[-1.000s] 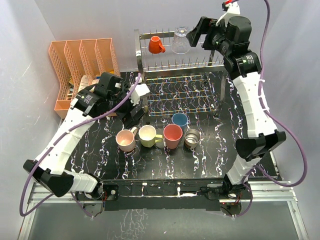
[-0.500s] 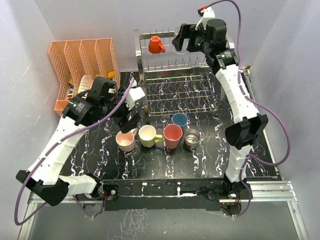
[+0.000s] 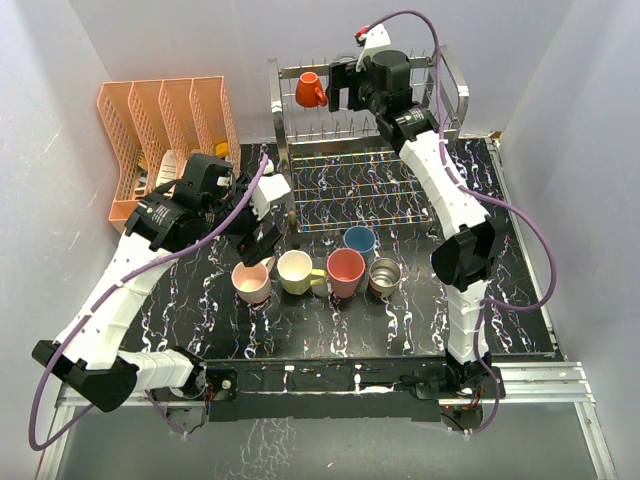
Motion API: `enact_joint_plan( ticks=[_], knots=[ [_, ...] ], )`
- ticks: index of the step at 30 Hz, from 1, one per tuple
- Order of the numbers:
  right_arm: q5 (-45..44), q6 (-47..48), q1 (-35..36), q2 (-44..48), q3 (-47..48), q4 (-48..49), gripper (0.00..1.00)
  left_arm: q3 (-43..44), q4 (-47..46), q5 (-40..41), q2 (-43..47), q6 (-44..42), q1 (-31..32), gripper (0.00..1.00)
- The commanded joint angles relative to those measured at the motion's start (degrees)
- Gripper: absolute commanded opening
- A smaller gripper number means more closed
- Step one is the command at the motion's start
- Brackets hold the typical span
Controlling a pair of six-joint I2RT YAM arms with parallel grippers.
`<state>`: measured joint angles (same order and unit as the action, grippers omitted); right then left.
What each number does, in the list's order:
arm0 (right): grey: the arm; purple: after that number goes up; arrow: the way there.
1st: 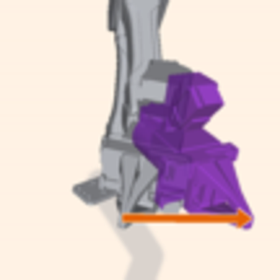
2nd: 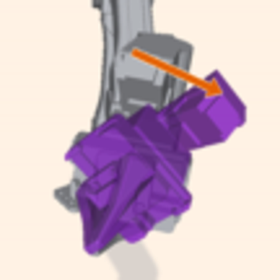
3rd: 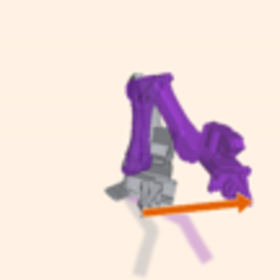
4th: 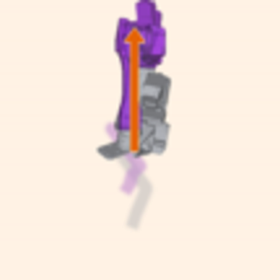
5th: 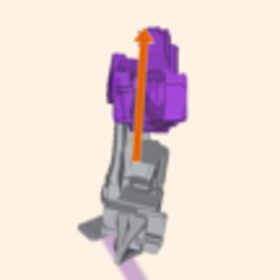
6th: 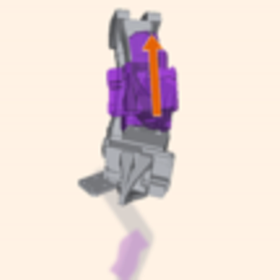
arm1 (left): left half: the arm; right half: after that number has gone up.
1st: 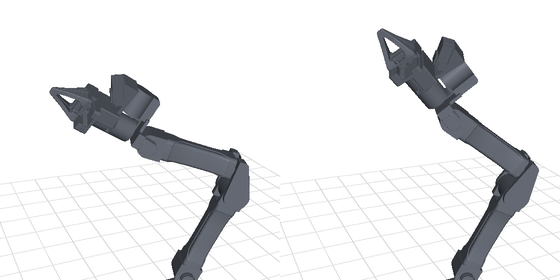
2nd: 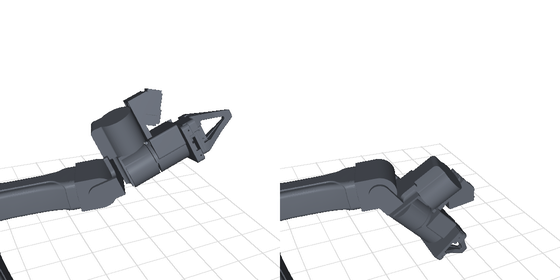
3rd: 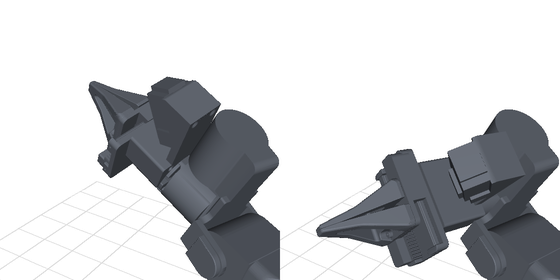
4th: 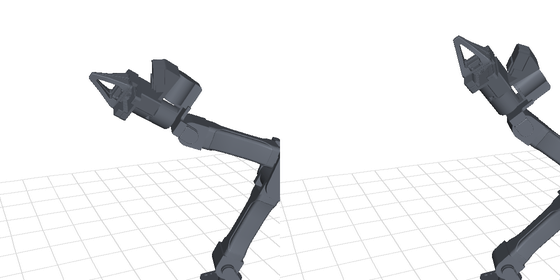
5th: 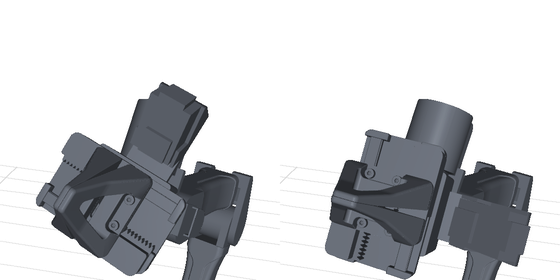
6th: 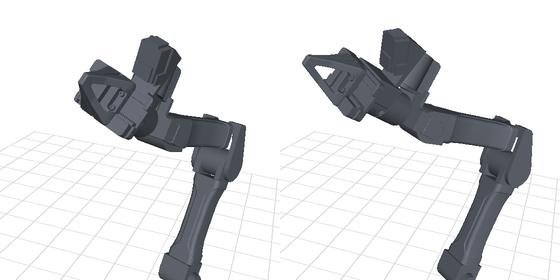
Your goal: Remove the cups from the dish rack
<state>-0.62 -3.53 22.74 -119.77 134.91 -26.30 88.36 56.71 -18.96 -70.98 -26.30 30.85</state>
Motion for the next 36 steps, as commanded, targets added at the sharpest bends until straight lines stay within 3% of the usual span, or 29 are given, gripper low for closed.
enact_joint_plan(
  ticks=[1, 4, 10, 22, 29, 36],
  knots=[
    [-4.53, 2.23, 0.26, 1.54, 1.91, 7.04, 0.84, 1.38, -0.75, -1.77, 0.74, 0.53, -0.28, 0.97],
    [-5.17, 1.74, 0.28, 2.89, 0.47, 9.27, 0.68, 1.29, -1.49, -2.04, 0.73, 0.87, -0.27, 0.97],
    [-7.01, 1.04, 0.27, 4.71, 1.46, 11.24, 0.45, 1.53, -3.61, -1.77, 0.52, 1.08, -0.31, 0.97],
    [-3.68, -7.53, -1.79, 16.35, -3.94, 9.13, 0.35, 0.65, -18.48, 1.33, 0.33, -1.29, -0.27, 0.97],
    [4.83, -19.21, -1.83, 35.36, -23.88, 6.94, 0.33, -4.89, -34.66, 0.9, 2.94, -3.7, -0.31, 0.97],
    [12.89, -29.33, -1.87, 52.45, -42.15, 3.62, 0.3, -10.05, -42.14, -1.7, 5.92, -5.62, -0.11, 0.97]
  ],
)
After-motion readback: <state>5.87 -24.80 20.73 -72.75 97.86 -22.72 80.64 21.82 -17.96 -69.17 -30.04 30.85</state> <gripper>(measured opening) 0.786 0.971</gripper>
